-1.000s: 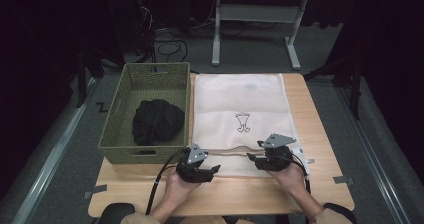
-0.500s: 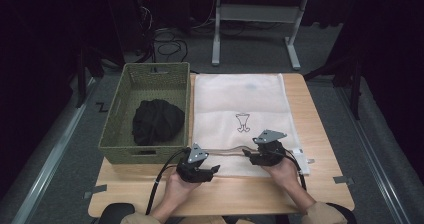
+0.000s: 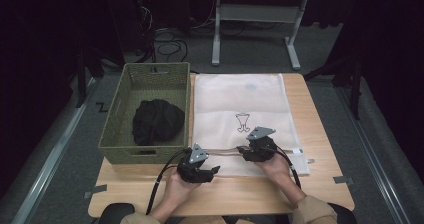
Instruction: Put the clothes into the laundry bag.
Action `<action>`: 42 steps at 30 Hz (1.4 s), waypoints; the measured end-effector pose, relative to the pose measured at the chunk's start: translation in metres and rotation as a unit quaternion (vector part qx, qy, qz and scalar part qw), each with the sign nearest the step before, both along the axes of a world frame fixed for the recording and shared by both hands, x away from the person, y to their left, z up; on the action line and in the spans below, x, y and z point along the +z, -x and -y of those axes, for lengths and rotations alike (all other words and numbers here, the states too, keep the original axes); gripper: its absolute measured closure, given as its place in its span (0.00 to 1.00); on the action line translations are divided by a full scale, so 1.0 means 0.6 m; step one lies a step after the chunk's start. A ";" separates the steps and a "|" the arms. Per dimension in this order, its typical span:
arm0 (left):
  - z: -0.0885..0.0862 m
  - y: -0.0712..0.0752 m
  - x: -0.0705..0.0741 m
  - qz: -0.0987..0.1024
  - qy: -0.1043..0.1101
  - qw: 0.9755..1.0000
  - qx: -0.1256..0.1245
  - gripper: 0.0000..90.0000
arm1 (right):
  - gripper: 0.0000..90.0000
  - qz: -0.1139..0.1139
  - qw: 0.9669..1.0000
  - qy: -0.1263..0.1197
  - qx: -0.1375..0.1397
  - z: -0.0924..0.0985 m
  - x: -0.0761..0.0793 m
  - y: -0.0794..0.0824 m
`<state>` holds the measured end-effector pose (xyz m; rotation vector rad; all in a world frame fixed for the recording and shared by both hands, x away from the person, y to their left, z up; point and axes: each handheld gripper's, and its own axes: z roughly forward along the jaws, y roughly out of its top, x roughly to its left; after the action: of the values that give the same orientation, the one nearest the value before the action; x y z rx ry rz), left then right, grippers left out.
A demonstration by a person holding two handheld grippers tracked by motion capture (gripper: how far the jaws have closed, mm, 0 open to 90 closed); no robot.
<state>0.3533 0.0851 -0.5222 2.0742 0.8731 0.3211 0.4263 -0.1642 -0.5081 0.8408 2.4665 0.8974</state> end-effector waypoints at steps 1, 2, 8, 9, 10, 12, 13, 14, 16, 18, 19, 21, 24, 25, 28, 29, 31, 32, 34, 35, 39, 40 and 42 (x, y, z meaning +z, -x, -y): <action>0.000 0.000 0.000 0.000 0.000 1.000 0.002 0.42 | 0.47 -0.002 1.000 0.002 -0.003 -0.002 -0.006 -0.003; 0.000 -0.001 0.000 0.000 0.000 1.000 0.003 0.42 | 0.47 -0.005 1.000 0.004 -0.005 -0.002 -0.007 -0.004; -0.001 -0.001 -0.002 -0.001 -0.001 1.000 0.005 0.42 | 0.47 -0.008 1.000 0.007 -0.007 -0.001 -0.012 -0.008; -0.001 -0.002 -0.002 -0.002 -0.001 1.000 0.005 0.42 | 0.47 -0.008 1.000 0.010 -0.005 0.001 -0.012 -0.009; -0.001 -0.002 -0.002 -0.002 -0.001 1.000 0.005 0.42 | 0.47 -0.008 1.000 0.010 -0.005 0.001 -0.012 -0.009; -0.001 -0.002 -0.002 -0.002 0.000 1.000 0.006 0.42 | 0.47 -0.010 1.000 0.013 -0.003 0.003 -0.014 -0.008; -0.001 -0.002 -0.002 -0.001 -0.001 1.000 0.006 0.42 | 0.46 -0.011 1.000 0.016 -0.003 0.003 -0.014 -0.008; -0.001 -0.002 -0.002 -0.001 -0.001 1.000 0.006 0.42 | 0.46 -0.016 1.000 0.021 -0.003 0.004 -0.014 -0.008; -0.001 -0.002 -0.002 -0.001 -0.001 1.000 0.007 0.42 | 0.46 -0.012 1.000 0.023 -0.001 0.006 -0.016 -0.008; -0.001 -0.002 -0.002 -0.001 -0.001 1.000 0.007 0.42 | 0.46 -0.013 1.000 0.026 -0.003 0.007 -0.017 -0.008; -0.001 -0.002 -0.002 -0.002 -0.001 1.000 0.007 0.42 | 0.46 -0.016 0.999 0.029 -0.007 0.009 -0.017 -0.009; -0.001 -0.002 -0.002 -0.002 -0.001 1.000 0.007 0.42 | 0.46 -0.016 0.999 0.034 -0.009 0.011 -0.018 -0.010; -0.001 -0.002 -0.002 -0.002 -0.001 1.000 0.007 0.42 | 0.47 -0.018 0.999 0.042 -0.013 0.011 -0.021 -0.011; -0.001 -0.002 -0.002 -0.002 0.000 1.000 0.007 0.42 | 0.47 -0.016 0.999 0.043 -0.015 0.011 -0.022 -0.012; 0.000 -0.002 -0.003 -0.003 -0.001 1.000 0.006 0.42 | 0.47 -0.016 0.999 0.048 -0.015 0.009 -0.023 -0.013; 0.000 -0.002 -0.003 -0.003 -0.001 1.000 0.006 0.42 | 0.47 -0.014 0.999 0.048 -0.018 0.007 -0.024 -0.013; 0.000 -0.002 -0.004 -0.005 -0.001 1.000 0.006 0.42 | 0.48 -0.013 0.999 0.048 -0.019 0.003 -0.024 -0.013; 0.000 -0.003 -0.004 -0.005 -0.001 1.000 0.006 0.42 | 0.48 -0.010 0.999 0.047 -0.018 0.001 -0.025 -0.014; 0.000 -0.003 -0.003 -0.005 0.000 1.000 0.006 0.42 | 0.49 -0.008 0.999 0.046 -0.021 -0.002 -0.026 -0.014; 0.000 -0.002 -0.003 -0.005 0.001 1.000 0.005 0.42 | 0.50 -0.008 0.999 0.047 -0.020 -0.002 -0.026 -0.015; 0.001 -0.002 -0.005 -0.006 0.000 1.000 0.004 0.42 | 0.60 -0.019 0.999 0.034 -0.021 -0.001 -0.027 -0.018; 0.001 -0.002 -0.005 -0.006 0.000 1.000 0.004 0.42 | 0.63 -0.018 0.999 0.033 -0.017 -0.001 -0.027 -0.018; 0.002 -0.002 -0.005 -0.006 -0.003 1.000 0.004 0.42 | 0.70 -0.021 0.999 0.030 -0.014 -0.003 -0.027 -0.017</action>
<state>0.3545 0.0836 -0.5255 2.0813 0.8885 0.3151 0.4367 -0.1627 -0.5244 0.8785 2.4986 0.7990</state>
